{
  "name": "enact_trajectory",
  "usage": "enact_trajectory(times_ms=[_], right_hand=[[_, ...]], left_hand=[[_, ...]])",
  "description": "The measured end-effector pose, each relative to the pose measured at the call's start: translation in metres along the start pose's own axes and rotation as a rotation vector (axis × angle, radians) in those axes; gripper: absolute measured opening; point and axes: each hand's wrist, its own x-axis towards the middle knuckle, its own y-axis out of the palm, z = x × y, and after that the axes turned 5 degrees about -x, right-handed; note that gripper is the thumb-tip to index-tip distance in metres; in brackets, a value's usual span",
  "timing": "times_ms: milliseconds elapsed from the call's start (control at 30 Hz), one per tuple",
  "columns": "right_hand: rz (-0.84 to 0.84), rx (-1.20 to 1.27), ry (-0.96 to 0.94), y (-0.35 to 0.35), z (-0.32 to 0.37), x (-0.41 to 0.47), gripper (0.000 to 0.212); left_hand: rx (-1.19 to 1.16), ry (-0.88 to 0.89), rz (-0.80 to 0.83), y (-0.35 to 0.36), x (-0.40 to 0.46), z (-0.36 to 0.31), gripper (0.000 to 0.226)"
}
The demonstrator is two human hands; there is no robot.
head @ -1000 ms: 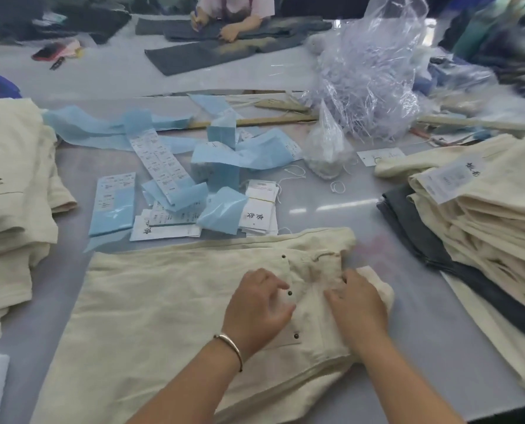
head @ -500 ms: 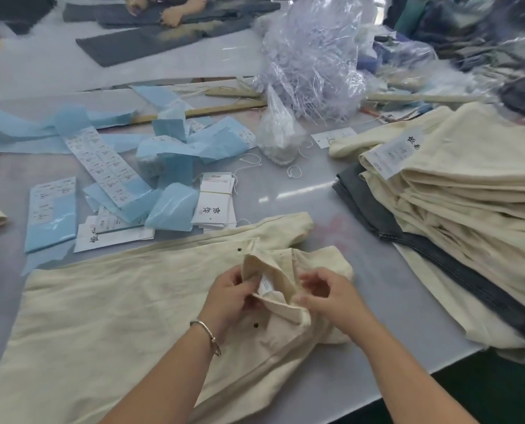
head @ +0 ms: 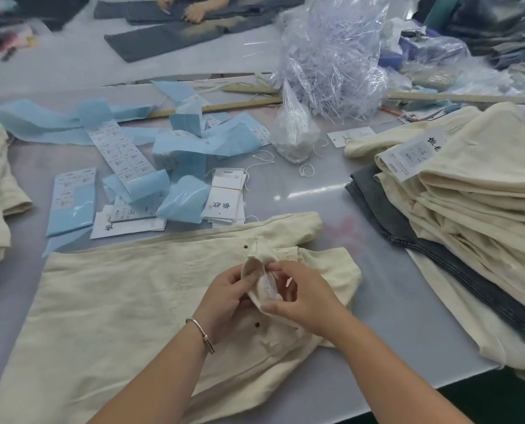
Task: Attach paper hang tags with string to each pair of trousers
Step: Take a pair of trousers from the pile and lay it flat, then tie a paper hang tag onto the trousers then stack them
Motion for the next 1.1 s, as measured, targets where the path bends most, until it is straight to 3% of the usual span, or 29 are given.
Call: enact_trajectory(times_ms=[67, 200, 400, 533, 733, 867, 1033, 1100], right_hand=[[-0.006, -0.07, 0.007, 0.001, 0.003, 0.001, 0.062], [-0.112, -0.017, -0.054, 0.005, 0.009, -0.001, 0.039], [-0.237, -0.208, -0.239, 0.02, 0.004, -0.02, 0.038], [-0.322, -0.192, -0.303, 0.023, 0.002, -0.025, 0.037], [-0.373, -0.095, -0.274, 0.026, 0.003, -0.03, 0.036], [-0.396, 0.01, -0.217, 0.019, 0.011, -0.026, 0.02], [-0.48, 0.181, -0.124, 0.005, 0.047, 0.013, 0.009], [-0.449, 0.177, -0.118, 0.007, 0.065, 0.039, 0.007]], left_hand=[[0.01, 0.016, 0.029, -0.002, -0.001, -0.001, 0.022], [-0.003, 0.025, 0.054, -0.004, -0.002, -0.001, 0.025], [-0.031, -0.007, 0.076, -0.001, -0.006, -0.002, 0.027], [-0.021, -0.034, 0.117, -0.005, -0.006, -0.004, 0.03], [-0.084, -0.055, 0.141, -0.009, -0.006, -0.001, 0.018], [-0.086, -0.07, 0.134, -0.007, -0.009, -0.004, 0.026], [0.171, -0.15, 0.161, -0.012, -0.013, -0.03, 0.027], [0.228, -0.162, 0.099, -0.034, -0.012, -0.051, 0.029]])
